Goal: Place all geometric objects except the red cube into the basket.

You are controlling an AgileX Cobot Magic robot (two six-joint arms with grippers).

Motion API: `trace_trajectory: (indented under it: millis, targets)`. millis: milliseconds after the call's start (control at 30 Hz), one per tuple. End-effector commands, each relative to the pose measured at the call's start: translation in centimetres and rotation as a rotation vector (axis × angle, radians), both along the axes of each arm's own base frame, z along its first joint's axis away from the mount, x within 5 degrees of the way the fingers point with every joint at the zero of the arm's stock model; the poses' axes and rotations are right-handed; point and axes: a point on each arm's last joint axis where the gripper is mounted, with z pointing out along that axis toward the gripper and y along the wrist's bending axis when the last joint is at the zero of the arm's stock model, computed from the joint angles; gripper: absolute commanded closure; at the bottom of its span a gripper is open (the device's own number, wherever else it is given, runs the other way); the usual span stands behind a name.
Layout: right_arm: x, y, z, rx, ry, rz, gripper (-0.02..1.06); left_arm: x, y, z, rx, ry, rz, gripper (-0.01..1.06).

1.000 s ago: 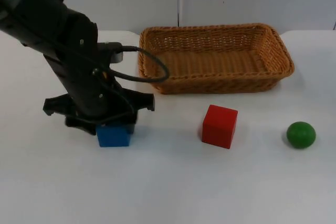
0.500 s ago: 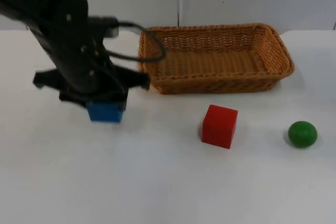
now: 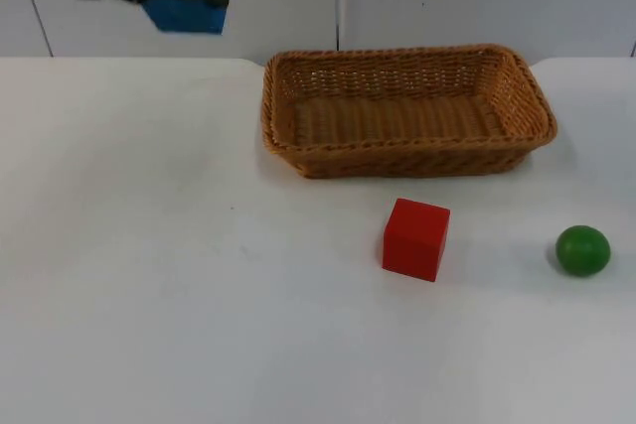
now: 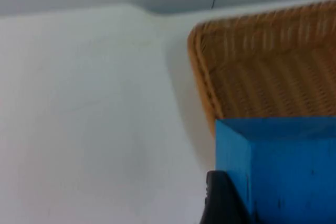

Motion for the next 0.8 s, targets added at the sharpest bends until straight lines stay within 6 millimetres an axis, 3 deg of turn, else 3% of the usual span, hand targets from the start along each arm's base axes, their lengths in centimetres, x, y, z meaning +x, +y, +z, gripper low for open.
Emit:
trace_trajectory:
  millis: [0, 333, 500, 633, 667, 767]
  targets:
    - [0.0, 0.1, 0.3, -0.011, -0.018, 0.008, 0.01, -0.1, -0.3, 1.1, -0.022, -0.056, -0.022, 1.04]
    - [0.0, 0.1, 0.3, -0.009, -0.018, 0.007, 0.01, 0.7, -1.7, 2.4, -0.14, -0.198, -0.078, 1.04]
    - [0.0, 0.1, 0.3, -0.009, -0.018, 0.007, 0.01, 3.1, -4.6, 0.6, -0.068, -0.133, -0.122, 1.05]
    - [0.0, 0.1, 0.3, -0.009, -0.018, 0.007, 0.01, 6.2, -7.5, -1.4, -0.079, -0.108, -0.134, 1.05]
    - [0.0, 0.1, 0.3, -0.009, -0.018, 0.007, 0.01, 6.2, -7.5, -1.4, -0.079, -0.108, -0.134, 1.05]
    - [0.0, 0.1, 0.3, -0.009, -0.018, 0.007, 0.01, 8.9, -9.2, -2.9, -0.1, -0.098, -0.122, 1.05]
